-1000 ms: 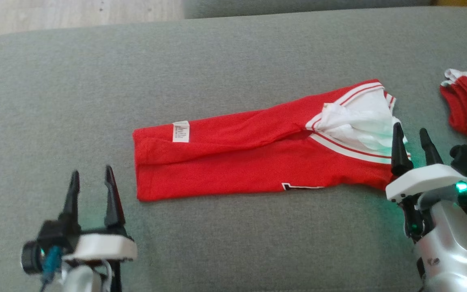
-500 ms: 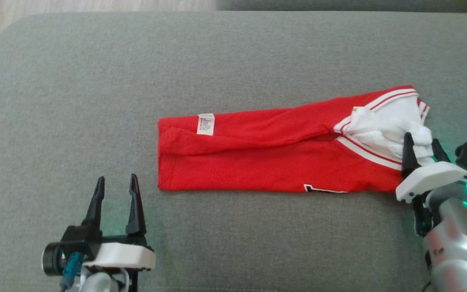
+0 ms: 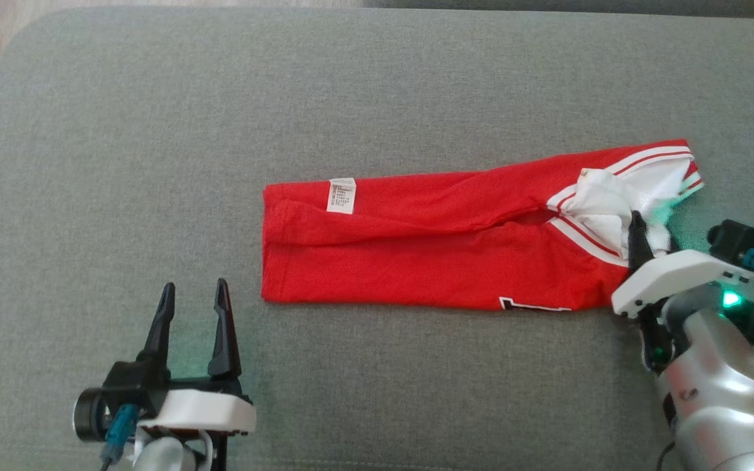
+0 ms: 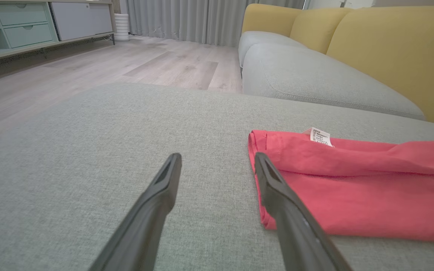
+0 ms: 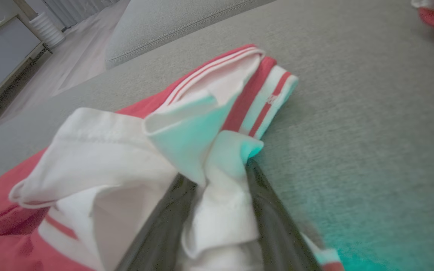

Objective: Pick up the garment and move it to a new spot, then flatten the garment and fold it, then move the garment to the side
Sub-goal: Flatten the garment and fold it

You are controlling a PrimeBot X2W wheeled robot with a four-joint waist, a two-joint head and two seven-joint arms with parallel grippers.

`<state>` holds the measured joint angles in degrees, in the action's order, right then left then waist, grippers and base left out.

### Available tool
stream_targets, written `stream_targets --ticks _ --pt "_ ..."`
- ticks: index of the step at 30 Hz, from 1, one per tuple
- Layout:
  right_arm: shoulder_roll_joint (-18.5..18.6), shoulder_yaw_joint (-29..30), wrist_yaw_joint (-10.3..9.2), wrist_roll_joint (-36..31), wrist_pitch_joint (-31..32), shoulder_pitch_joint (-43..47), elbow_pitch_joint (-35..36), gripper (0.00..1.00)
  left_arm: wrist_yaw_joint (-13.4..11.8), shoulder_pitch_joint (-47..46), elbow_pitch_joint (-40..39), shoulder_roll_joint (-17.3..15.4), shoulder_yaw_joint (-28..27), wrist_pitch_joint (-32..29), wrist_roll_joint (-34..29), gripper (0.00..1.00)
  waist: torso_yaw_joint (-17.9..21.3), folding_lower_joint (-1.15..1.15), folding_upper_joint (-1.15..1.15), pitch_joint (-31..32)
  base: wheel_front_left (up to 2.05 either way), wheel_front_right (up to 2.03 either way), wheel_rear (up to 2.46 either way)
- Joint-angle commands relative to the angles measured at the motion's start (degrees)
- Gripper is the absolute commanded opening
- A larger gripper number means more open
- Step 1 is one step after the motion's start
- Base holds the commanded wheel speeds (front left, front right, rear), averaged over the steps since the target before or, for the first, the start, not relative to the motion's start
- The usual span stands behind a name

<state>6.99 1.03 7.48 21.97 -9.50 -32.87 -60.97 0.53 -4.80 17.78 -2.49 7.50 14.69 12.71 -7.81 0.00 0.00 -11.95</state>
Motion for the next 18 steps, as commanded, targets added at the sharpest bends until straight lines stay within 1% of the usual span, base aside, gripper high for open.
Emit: stream_targets --ticks 1,7,11,14,18 --pt "-2.61 -3.07 0.01 1.07 0.95 1.68 -0.11 0.0 -0.19 -2.0 -1.55 -0.39 -1.18 0.3 0.53 1.0 0.29 0.0 0.0 0.21 0.0 0.0 0.0" --pt "0.62 -2.56 0.01 3.2 -3.45 1.69 0.54 0.0 0.19 -1.34 -1.34 -0.39 0.22 0.3 0.76 1.0 2.22 0.0 0.0 2.3 0.0 0.0 0.0" --pt "2.01 -2.92 0.01 3.63 -4.72 1.83 1.95 0.0 0.1 -0.56 -1.14 -0.39 1.38 0.3 1.27 1.0 4.21 0.0 0.0 4.25 0.0 0.0 0.0" --pt "1.59 -5.09 0.01 3.84 -5.09 1.69 4.64 0.0 0.05 -0.29 -0.95 -0.39 2.48 0.3 1.77 1.0 5.37 0.0 0.0 4.98 0.0 0.0 0.0" --pt "-0.32 -10.73 0.01 5.17 -5.27 1.72 10.62 0.0 -0.29 -0.48 -0.71 -0.39 3.82 0.3 2.39 1.0 5.6 0.0 0.0 5.11 0.0 0.0 0.0"
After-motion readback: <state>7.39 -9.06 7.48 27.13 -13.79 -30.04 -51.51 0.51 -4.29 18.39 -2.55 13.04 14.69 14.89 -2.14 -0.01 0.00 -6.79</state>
